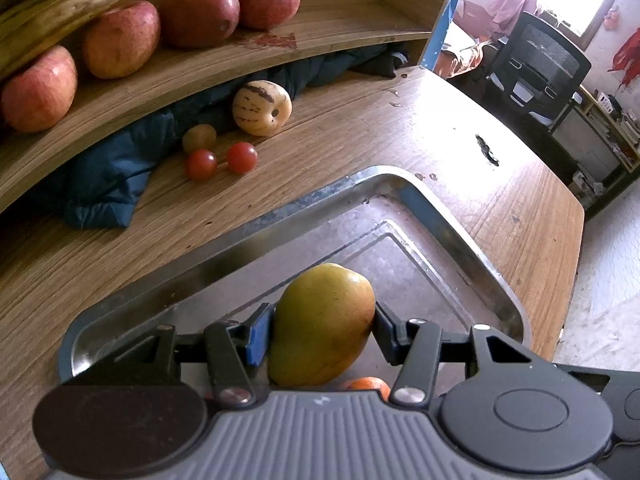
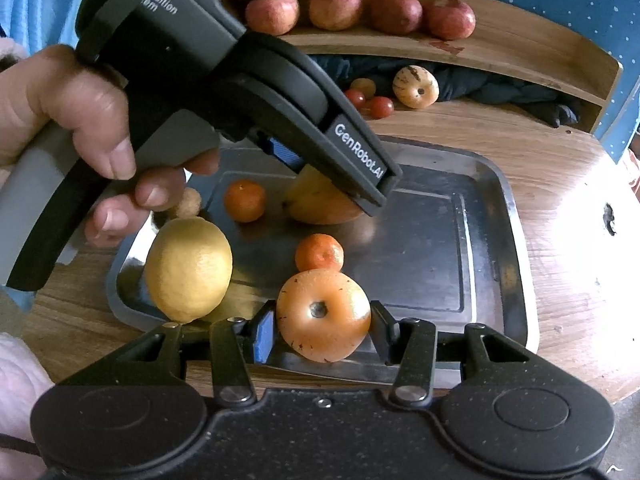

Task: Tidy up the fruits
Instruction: 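Carry the orange round fruit in the right gripper while the left carries the mango over the tray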

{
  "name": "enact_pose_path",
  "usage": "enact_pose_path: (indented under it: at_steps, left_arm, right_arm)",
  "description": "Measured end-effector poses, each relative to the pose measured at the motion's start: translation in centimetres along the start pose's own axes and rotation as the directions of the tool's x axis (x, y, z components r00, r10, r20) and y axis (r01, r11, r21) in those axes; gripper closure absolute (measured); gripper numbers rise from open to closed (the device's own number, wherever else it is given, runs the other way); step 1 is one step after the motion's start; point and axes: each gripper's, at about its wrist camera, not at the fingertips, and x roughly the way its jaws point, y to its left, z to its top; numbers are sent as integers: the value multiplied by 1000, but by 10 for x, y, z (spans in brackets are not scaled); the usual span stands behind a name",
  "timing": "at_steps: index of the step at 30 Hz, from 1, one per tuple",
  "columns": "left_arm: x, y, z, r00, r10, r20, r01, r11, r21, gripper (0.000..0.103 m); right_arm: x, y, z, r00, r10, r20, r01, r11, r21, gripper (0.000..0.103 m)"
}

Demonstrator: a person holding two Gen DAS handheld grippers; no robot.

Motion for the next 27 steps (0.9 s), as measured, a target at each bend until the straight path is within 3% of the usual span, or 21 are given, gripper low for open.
enact_pose_path:
  at_steps: [18,27]
  left_arm:
    - [-1,-1,-1,1000,2,-4,-2,1000,5,46]
    - [-11,5,-4,1000,7,14,-7,1000,-17,39]
  right_arm:
    - [6,-1,2,1000,2,-5,-2,1000,1,53]
    - [6,2,1,1000,-6,0,6,1000,-1,52]
